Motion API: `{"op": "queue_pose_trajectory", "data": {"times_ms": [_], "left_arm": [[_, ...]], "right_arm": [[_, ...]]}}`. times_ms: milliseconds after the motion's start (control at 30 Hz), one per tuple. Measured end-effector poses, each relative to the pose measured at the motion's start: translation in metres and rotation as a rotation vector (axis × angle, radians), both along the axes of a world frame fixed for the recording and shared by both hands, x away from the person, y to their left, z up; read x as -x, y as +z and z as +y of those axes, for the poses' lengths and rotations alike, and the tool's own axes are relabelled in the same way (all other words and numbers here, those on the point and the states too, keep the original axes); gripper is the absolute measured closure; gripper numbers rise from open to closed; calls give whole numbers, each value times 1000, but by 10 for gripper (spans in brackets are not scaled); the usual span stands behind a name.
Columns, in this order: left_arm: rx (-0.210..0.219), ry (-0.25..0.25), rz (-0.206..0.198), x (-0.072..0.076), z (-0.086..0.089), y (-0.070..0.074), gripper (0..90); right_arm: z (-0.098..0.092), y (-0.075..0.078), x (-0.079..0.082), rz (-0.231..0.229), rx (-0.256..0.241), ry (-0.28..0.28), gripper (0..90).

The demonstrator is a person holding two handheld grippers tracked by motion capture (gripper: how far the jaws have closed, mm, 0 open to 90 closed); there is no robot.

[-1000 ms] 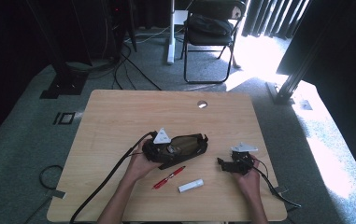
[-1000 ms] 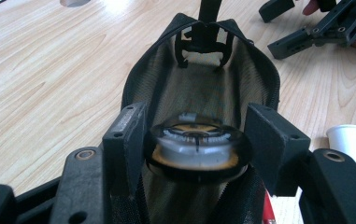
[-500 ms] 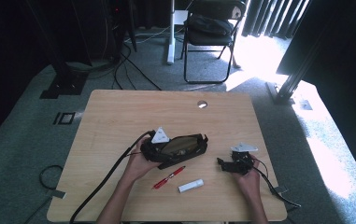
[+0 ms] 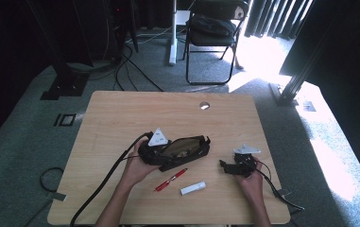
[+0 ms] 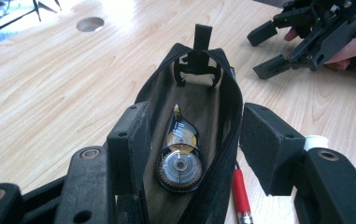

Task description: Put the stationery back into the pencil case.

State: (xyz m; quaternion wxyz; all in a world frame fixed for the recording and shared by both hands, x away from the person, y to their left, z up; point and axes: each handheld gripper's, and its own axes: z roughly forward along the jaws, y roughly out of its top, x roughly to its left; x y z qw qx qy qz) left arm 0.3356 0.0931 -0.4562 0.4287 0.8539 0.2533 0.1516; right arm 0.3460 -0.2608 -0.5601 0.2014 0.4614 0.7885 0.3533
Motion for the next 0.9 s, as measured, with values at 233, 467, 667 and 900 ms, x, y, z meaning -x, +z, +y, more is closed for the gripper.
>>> {"op": "queue_pose_trajectory", "data": {"times_ms": [233, 467, 667, 900], "left_arm": [[5, 2, -7, 7, 2, 3, 445], [13, -13, -17, 16, 1, 7, 445], [14, -20, -27, 22, 0, 10, 445], [17, -12, -11, 27, 2, 5, 445]], "right_arm": [[0, 0, 0, 0, 1, 1, 192], [0, 0, 0, 0, 2, 2, 192], [0, 0, 0, 0, 1, 2, 190], [0, 0, 0, 0, 2, 3, 189]]}}
